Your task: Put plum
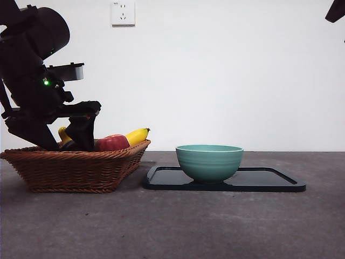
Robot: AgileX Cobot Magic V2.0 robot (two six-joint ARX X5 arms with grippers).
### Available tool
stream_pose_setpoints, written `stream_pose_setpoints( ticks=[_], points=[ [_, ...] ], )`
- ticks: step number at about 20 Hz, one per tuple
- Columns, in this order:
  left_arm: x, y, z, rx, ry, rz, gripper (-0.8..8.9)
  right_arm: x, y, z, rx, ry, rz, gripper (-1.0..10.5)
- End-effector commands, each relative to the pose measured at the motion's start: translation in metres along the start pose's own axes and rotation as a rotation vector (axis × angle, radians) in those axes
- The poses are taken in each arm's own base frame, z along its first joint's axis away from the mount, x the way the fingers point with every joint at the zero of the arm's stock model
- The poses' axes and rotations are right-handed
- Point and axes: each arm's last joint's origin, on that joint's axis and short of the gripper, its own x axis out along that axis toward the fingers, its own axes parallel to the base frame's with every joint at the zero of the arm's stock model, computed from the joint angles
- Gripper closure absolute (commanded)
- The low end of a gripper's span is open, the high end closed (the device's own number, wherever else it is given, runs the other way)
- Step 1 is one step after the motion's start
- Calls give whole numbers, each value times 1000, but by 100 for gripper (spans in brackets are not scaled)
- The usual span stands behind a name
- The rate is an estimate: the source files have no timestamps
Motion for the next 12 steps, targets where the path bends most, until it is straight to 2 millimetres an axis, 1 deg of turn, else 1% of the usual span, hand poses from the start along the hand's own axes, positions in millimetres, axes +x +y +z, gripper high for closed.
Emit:
stream_pose_setpoints(
  ticks=[1,4,6,8,10,12],
  points=[
    [-11,-1,8,2,-47,0,398,0,1,2,3,-7,5,723],
    [-31,-1,14,2,-95,0,398,0,1,2,3,-7,5,723],
    [-49,-1,17,3,-129,0,399,0,1,2,3,-7,5,724],
    [-71,-4,19,6,-164,-22,401,0,1,2,3,-7,5,723],
    [-96,-8,19,8,-199,-100,407,0,1,2,3,-7,5,724],
    [-121,-13,17,-10,-238,-217,407,0,1,2,3,-7,5,723]
  ],
)
